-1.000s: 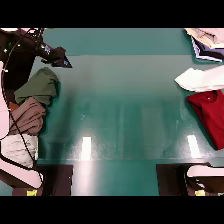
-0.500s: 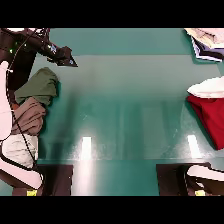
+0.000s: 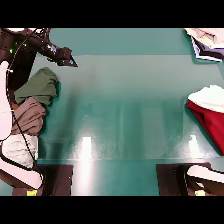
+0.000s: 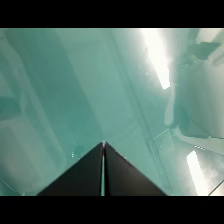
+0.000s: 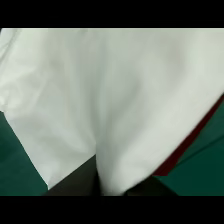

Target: Fold the shirts.

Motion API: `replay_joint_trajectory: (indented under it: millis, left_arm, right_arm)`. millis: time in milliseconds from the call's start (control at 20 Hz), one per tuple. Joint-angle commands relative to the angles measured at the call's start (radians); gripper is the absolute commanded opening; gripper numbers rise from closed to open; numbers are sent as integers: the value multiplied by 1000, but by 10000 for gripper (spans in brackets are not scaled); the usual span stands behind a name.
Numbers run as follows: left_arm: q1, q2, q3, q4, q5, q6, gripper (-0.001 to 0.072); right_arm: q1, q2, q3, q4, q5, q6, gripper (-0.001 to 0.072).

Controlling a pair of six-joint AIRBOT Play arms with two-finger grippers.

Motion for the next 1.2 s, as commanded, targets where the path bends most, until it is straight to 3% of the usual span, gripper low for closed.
replay_joint_trajectory:
  millis: [0, 50, 100, 300, 600, 750, 800, 950, 1000, 1150]
  left_arm:
    - [1, 0, 0, 0, 2, 13, 24]
    - [1, 0, 0, 0, 0, 13, 24]
    - [1, 0, 0, 0, -4, 13, 24]
    - [0, 0, 0, 0, -6, 20, 25]
    - [1, 0, 0, -1, -3, 19, 25]
    - [1, 0, 0, -1, 2, 19, 25]
    - [1, 0, 0, -1, 10, 19, 25]
    - [1, 0, 0, -1, 37, 19, 25]
    - [0, 0, 0, -1, 49, 19, 25]
    - [1, 0, 0, -1, 79, 19, 25]
  right_arm:
    - [-1, 1, -38, -129, 56, 8, 381]
    - [0, 1, -64, -164, 56, 8, 506]
    - [0, 4, -92, -190, 56, 8, 514]
    - [0, 29, -199, -181, 37, 19, 509]
    - [89, 29, -126, 198, 3, 31, 506]
    - [233, 29, -31, 257, 1, 31, 496]
    - [293, 29, 2, 256, -2, 30, 445]
    - [464, 29, 79, 256, -26, 29, 52]
    - [522, 29, 100, 255, -43, 28, 23]
    - [658, 29, 137, 247, -98, 26, 22]
